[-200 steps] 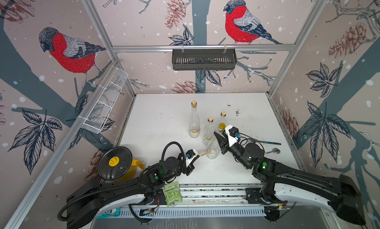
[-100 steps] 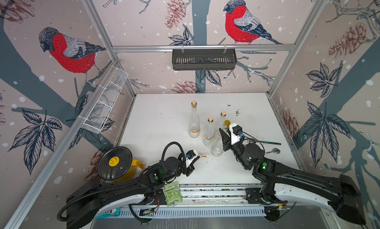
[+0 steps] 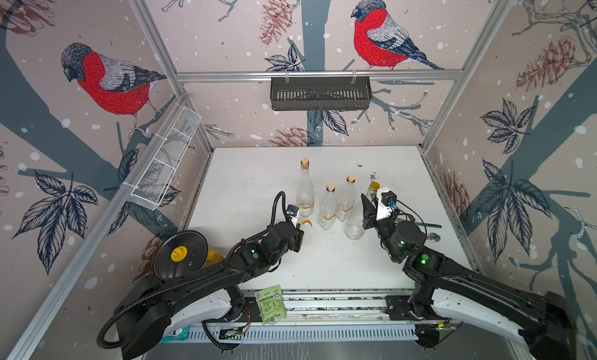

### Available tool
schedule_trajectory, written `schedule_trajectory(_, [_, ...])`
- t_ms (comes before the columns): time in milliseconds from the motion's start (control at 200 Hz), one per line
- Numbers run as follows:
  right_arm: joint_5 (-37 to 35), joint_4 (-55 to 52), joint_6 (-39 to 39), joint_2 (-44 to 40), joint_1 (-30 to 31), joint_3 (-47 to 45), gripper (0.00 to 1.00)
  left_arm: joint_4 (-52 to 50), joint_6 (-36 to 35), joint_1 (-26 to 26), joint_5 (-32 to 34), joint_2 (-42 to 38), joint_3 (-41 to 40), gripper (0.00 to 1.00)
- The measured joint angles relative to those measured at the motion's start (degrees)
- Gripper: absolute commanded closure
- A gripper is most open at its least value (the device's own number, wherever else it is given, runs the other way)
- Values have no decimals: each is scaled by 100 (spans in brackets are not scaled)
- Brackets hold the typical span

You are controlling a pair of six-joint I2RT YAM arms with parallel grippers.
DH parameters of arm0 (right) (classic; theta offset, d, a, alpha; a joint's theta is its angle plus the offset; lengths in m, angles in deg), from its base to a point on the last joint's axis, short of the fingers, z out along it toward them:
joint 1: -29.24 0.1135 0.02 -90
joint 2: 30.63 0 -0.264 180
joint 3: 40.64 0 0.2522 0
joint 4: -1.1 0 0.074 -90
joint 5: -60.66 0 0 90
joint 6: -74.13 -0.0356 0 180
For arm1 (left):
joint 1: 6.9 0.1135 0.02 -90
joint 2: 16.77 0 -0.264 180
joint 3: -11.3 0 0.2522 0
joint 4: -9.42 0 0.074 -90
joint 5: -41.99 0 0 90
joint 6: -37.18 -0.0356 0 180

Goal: Remove the label from the bottle
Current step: Place the label at the center of the board.

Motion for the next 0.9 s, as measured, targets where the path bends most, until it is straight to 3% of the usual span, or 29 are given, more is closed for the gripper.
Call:
schedule_trajectory(230, [396,-22,122,24,-817,-22,100,-621,1064,1727,-525,79,15,100])
schedule_trajectory(440, [1121,372,151,297,-2140,-31,100,-734,1204,2885,-1130,907,293,100])
schedule_trajectory(575, [1661,815,125,695,-2911,20,100,-813,1250,3324,-1408,1768,890,100])
schedule_trajectory(900, [2555,1821,92,1685,-4085,472,100,-1316,1252,3622,-1593,3543,2208,100])
